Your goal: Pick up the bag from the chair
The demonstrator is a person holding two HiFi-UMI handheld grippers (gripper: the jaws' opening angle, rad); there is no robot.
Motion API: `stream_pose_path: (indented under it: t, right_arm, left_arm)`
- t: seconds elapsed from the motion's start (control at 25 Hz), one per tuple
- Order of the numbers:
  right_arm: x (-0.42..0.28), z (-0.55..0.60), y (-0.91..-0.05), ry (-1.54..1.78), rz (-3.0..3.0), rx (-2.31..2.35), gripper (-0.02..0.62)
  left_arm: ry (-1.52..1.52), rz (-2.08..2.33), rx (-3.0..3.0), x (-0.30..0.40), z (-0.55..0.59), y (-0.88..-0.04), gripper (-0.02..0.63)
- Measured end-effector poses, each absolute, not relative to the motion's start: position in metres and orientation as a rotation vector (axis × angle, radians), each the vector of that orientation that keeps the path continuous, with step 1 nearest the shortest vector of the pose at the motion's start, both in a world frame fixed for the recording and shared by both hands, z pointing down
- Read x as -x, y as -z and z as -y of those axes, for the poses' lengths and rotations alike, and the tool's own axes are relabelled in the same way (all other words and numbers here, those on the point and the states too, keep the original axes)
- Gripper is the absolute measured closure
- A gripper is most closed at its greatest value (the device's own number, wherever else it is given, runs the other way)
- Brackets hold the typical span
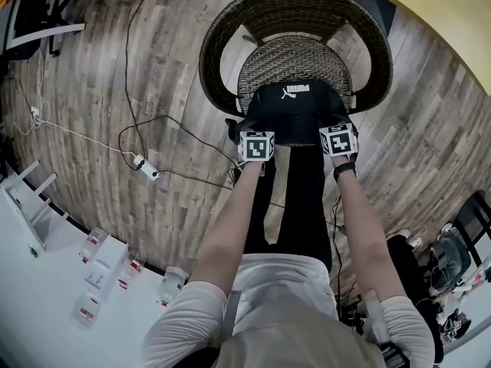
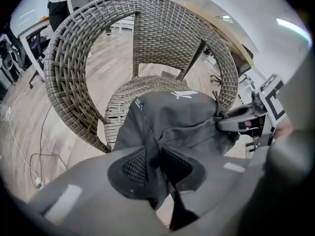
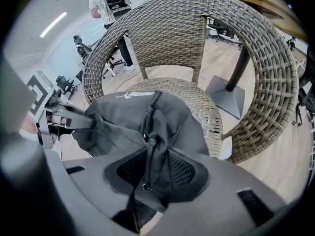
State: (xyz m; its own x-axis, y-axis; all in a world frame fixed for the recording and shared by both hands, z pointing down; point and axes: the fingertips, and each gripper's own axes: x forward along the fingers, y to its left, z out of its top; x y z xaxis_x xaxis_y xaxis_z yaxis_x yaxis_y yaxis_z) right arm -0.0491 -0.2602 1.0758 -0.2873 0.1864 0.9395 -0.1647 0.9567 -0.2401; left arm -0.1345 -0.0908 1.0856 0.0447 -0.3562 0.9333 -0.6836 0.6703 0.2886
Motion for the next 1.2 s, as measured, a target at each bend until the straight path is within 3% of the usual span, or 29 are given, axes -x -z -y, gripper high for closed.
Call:
stream_pose_path:
  t: [0.44, 1.2]
  right_arm:
    - [0.055, 0.258, -1.039, -0.391, 1.883, -0.032, 0.500]
    - [0.088, 0.293, -0.916, -0.391, 2.094, -0.157, 0.505]
  left_arm:
    - [-0.285, 1.600, -0.884, 0.144, 0.096, -1.051, 0.561]
    - [-0.237, 1.768, -0.964, 0.190, 0.138, -0.938, 0.565]
